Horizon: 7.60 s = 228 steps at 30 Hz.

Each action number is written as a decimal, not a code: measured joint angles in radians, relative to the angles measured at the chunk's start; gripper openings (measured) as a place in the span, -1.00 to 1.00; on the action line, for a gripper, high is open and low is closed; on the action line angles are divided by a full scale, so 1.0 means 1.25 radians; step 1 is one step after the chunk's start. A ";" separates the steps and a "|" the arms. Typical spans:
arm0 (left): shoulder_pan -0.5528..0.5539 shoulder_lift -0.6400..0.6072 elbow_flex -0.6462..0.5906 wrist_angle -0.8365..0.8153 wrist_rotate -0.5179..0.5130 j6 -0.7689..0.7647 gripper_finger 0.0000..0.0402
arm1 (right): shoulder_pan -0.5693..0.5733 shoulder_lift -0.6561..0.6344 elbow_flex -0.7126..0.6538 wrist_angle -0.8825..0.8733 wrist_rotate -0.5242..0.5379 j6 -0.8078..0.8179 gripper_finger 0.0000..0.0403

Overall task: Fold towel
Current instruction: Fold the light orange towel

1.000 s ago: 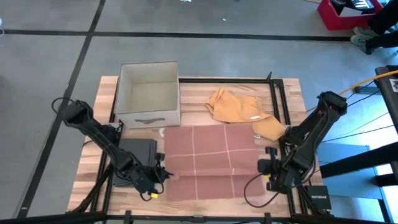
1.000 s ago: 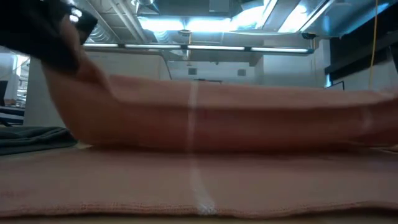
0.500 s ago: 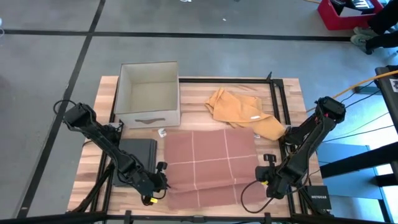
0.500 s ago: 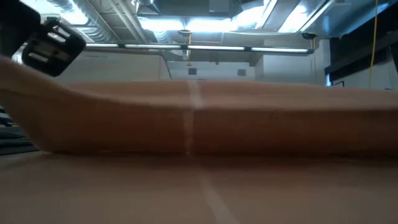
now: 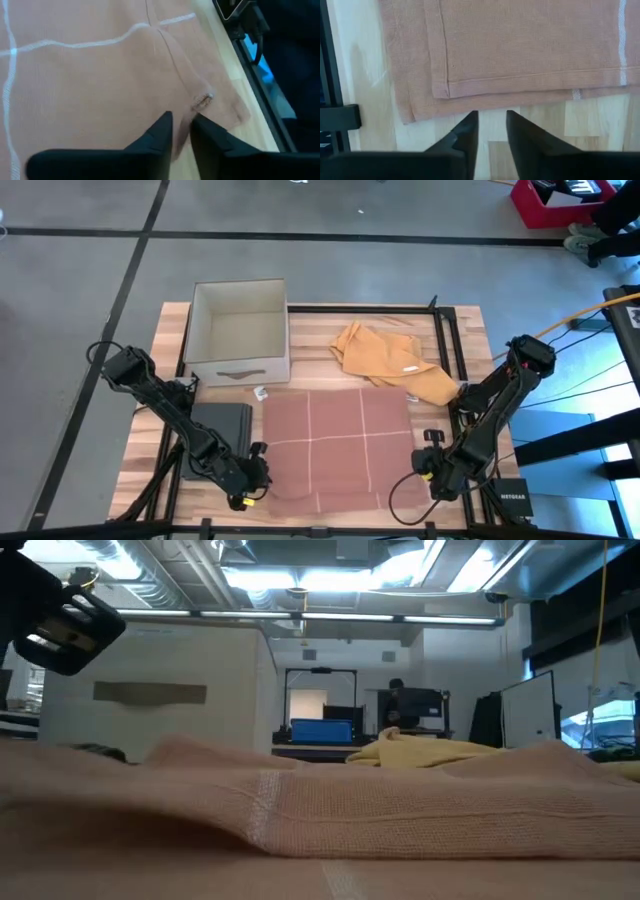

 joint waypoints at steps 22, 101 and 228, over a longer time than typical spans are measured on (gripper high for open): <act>0.048 -0.033 0.244 0.242 -0.078 0.546 -0.42 | -0.011 0.000 0.000 0.183 0.364 -0.101 -0.12; -0.022 0.424 0.612 -0.746 0.117 -0.254 -0.70 | 0.057 0.263 0.096 0.117 0.069 -0.103 -0.12; 0.215 0.356 0.463 -0.813 -0.087 -0.124 -0.23 | -0.134 0.254 0.063 0.092 0.146 -0.216 -0.29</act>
